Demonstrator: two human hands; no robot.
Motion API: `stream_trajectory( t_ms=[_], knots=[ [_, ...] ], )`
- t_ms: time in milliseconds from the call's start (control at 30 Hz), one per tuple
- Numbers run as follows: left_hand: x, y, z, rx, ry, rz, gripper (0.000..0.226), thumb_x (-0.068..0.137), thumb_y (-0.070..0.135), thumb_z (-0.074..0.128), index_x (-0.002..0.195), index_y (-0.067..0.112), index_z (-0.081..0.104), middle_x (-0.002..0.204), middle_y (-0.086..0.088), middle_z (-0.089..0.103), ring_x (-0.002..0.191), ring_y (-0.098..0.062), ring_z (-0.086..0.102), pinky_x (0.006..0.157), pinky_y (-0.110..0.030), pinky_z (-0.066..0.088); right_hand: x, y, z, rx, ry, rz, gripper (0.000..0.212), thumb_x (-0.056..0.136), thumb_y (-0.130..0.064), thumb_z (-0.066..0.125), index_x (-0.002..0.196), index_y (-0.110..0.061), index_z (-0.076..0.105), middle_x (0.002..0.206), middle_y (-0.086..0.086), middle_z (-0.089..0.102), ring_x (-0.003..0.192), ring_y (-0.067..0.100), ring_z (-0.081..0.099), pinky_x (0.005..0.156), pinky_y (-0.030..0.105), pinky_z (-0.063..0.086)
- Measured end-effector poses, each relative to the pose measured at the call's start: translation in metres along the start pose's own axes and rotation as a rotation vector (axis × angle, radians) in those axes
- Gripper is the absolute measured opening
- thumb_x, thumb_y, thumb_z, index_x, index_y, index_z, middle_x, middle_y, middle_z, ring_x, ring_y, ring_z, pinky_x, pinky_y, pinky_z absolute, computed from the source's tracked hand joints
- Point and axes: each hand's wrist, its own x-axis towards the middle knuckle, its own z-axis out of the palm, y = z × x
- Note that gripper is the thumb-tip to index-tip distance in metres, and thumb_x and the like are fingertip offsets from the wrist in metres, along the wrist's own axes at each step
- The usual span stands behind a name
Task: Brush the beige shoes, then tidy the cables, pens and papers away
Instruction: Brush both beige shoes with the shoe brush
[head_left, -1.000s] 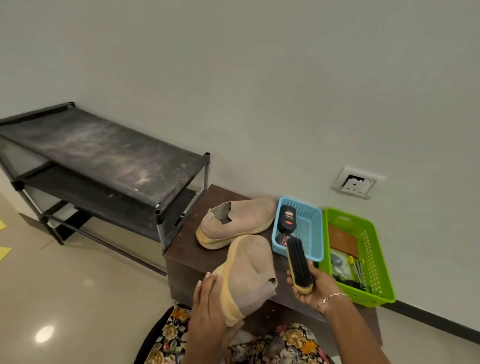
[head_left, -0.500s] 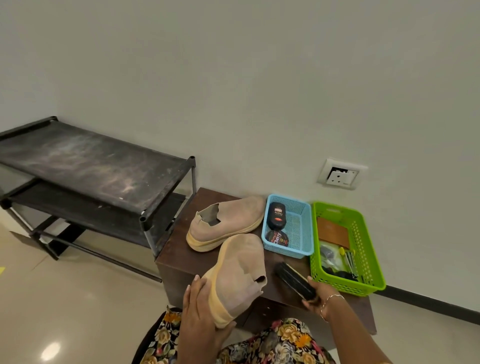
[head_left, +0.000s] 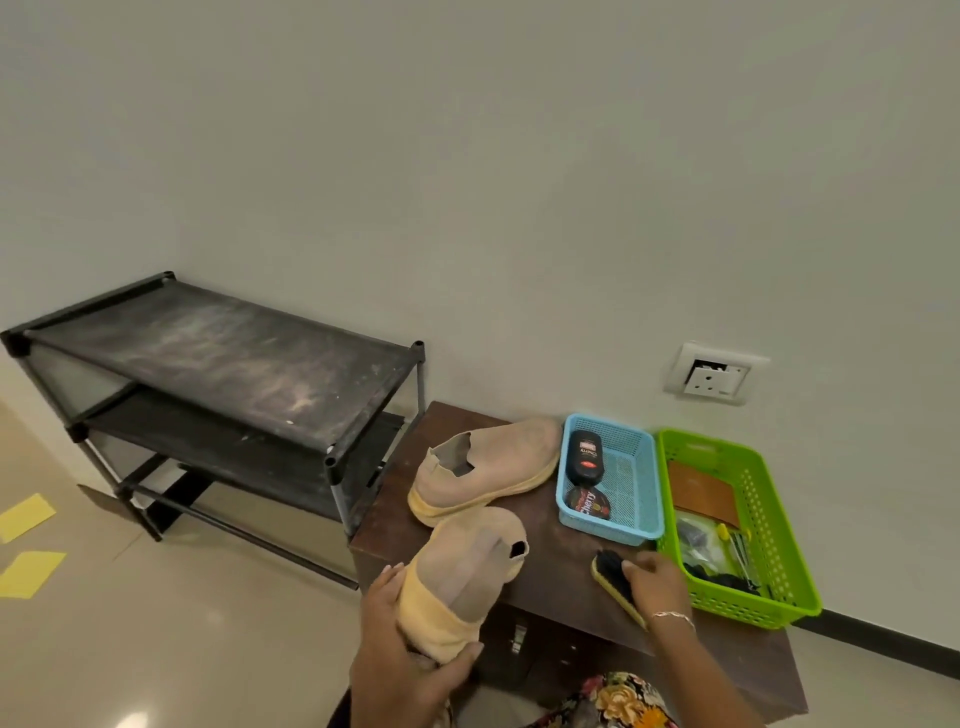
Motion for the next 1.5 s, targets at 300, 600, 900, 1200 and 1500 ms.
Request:
stream_trajectory(
  t_ms=[300,600,900,1200,1500],
  knots=[
    [0.016,0.029,-0.085,-0.137,0.285,-0.088,0.093,0.021,0.038,0.086,0.105,0.040,0.045,0.112,0.002,0.056,0.101,-0.017,0.052,0.079,-0.014,0.045,-0.033,-0.127,0.113,-0.275,-0.455,-0.590,0.039,0.090,-0.003,0.046,0.128,-0.008,0.051,0.130,0.011,0.055,0.121,0.025,0.050,0.098,0.025,0.037],
    [0.054,0.028,-0.099,-0.180,0.357,-0.071,0.088,0.022,0.045,0.083,0.102,0.049,0.047,0.112,0.013,0.057,0.102,0.002,0.055,0.080,-0.020,0.049,-0.010,-0.138,0.167,-0.548,-0.513,-0.651,0.029,0.094,-0.023,0.046,0.122,-0.017,0.051,0.122,0.007,0.059,0.113,0.026,0.054,0.097,0.035,0.041],
    [0.079,0.005,-0.021,-0.165,0.260,-0.132,0.090,0.048,0.004,0.090,0.121,0.019,0.041,0.111,0.011,0.050,0.100,-0.007,0.052,0.071,-0.005,0.046,0.001,-0.063,0.104,-0.689,-0.260,-0.638,0.024,0.096,-0.025,0.039,0.112,-0.017,0.055,0.112,0.004,0.059,0.103,0.019,0.057,0.084,0.025,0.044],
    [0.091,-0.069,0.036,0.376,-0.099,-0.283,0.085,0.068,0.046,0.076,0.130,0.002,0.038,0.135,-0.018,0.041,0.130,-0.035,0.034,0.107,-0.046,0.032,-0.018,-0.043,0.086,-0.571,-0.274,-0.728,0.054,0.089,-0.017,0.054,0.140,-0.017,0.035,0.142,-0.001,0.036,0.130,0.015,0.038,0.104,0.020,0.033],
    [0.111,-0.052,0.024,0.674,-0.209,0.481,0.052,0.089,0.058,0.032,0.113,0.018,0.055,0.115,0.000,0.064,0.128,-0.019,0.040,0.117,-0.035,0.009,-0.022,-0.048,0.088,-0.527,-0.205,-0.724,0.050,0.088,-0.012,0.053,0.136,-0.015,0.041,0.141,0.001,0.040,0.129,0.017,0.040,0.106,0.022,0.030]
  ],
)
